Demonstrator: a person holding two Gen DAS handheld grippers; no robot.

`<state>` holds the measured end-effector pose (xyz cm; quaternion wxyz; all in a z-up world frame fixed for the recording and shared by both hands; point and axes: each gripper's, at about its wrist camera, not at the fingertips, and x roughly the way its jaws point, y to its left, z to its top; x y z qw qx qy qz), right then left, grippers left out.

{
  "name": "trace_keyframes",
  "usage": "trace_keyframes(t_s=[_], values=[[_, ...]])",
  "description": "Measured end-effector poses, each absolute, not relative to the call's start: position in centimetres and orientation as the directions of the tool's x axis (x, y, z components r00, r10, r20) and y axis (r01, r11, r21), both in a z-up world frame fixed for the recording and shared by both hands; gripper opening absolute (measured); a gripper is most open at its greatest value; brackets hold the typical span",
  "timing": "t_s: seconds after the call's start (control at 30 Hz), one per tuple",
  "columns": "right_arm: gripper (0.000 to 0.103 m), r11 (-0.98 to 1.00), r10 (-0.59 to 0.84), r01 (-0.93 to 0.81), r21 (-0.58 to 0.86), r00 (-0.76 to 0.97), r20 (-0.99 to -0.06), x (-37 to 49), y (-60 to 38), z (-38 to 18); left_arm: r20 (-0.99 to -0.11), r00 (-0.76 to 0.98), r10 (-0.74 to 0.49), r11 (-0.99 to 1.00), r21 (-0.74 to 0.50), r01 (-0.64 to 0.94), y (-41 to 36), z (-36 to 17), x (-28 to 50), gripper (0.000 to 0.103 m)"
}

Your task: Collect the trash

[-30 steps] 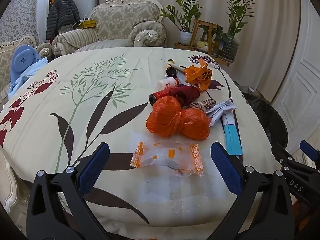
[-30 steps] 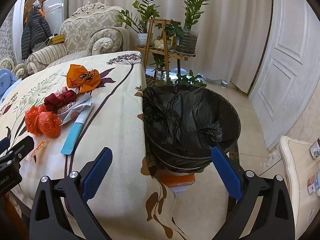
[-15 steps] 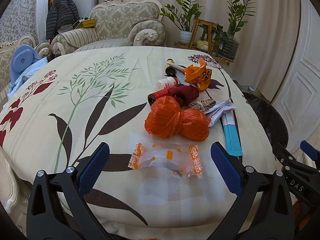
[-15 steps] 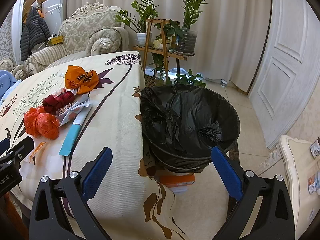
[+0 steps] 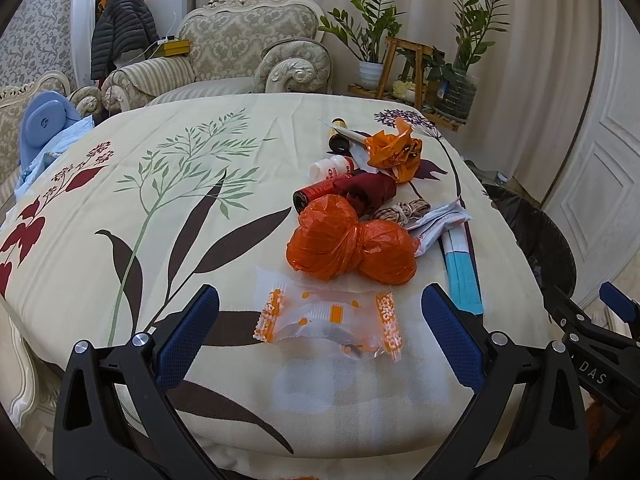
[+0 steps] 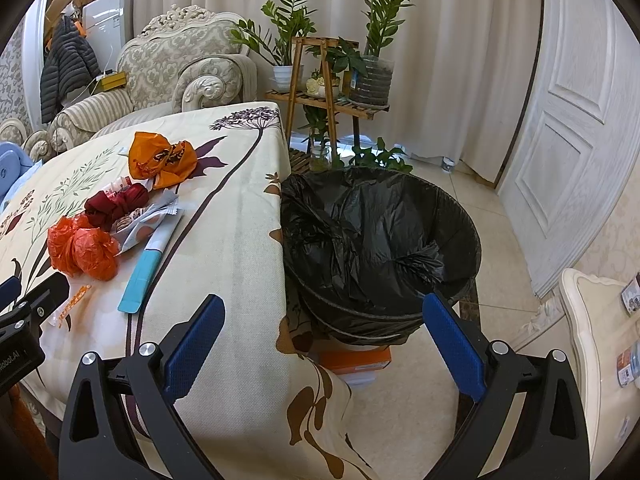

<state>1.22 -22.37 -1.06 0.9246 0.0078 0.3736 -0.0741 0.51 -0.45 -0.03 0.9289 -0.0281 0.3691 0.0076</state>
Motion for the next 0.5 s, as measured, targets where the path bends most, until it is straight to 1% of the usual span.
trace_keyframes(t_s=[0.5], values=[[0.096,0.989,-0.128,0.143,-0.037,0.709,-0.693,1.28,-22.29,-1.16,-0.687,0.726,-0.010,0.998,-0.049,-0.032,-0.49,-0.20,0.56,0.099]])
